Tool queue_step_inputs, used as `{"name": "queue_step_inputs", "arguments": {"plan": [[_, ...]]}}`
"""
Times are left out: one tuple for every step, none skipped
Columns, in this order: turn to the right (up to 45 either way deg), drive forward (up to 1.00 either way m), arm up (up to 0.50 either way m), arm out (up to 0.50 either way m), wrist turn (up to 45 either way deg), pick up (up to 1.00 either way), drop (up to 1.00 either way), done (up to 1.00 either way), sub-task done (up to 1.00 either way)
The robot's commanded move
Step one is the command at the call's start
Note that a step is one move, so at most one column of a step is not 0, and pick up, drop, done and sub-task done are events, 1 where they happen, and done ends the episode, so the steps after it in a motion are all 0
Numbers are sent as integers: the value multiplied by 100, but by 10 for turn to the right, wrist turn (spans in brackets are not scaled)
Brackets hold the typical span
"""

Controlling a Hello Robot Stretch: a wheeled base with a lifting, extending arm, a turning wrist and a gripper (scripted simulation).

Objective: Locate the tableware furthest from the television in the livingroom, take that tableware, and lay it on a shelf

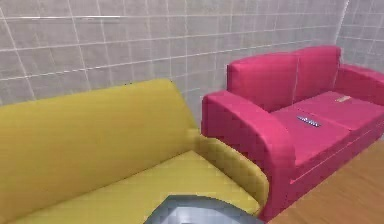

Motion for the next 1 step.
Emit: {"name": "queue_step_inputs", "arguments": {"plan": [[450, 0, 0, 0, 0, 0, 0, 0, 0]]}}
